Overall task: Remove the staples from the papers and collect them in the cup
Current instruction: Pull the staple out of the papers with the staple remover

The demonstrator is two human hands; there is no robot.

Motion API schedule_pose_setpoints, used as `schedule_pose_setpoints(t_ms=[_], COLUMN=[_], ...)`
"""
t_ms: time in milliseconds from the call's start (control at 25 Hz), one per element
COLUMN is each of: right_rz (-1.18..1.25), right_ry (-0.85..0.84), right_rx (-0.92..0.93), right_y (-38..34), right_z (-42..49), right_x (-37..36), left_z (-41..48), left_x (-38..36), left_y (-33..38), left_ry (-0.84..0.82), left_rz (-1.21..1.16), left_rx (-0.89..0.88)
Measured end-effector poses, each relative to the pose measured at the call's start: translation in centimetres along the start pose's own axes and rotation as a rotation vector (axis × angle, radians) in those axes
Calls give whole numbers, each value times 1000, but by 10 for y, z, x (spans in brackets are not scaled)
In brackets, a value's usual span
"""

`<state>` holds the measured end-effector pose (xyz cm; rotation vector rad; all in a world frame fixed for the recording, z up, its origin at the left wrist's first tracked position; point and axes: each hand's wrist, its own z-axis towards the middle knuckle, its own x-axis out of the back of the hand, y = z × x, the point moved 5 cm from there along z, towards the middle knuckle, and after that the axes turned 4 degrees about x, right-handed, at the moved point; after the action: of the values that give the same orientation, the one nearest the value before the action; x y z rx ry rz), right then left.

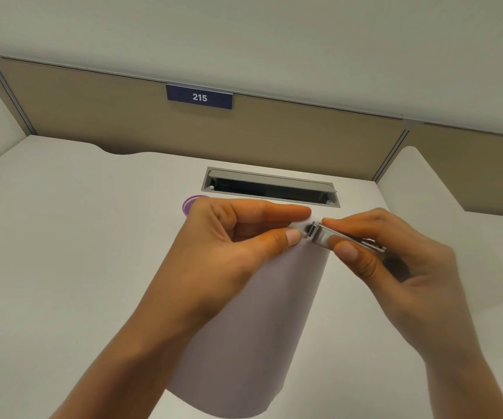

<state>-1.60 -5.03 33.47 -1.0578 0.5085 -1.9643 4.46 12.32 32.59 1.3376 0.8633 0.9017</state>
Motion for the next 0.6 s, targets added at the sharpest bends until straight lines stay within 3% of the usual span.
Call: schedule_pose_setpoints(t_ms=[480,600], right_rz=[-108,-113], right_ry=[-85,-62], right_rx=[211,180], right_y=[0,2], right_z=[0,-2], right_x=[10,9], left_z=[10,11], left_x=[-8,-9], left_y=[-13,-17], left_ry=[-250,-239], left_rz=[-84,-118], left_rx=[169,198])
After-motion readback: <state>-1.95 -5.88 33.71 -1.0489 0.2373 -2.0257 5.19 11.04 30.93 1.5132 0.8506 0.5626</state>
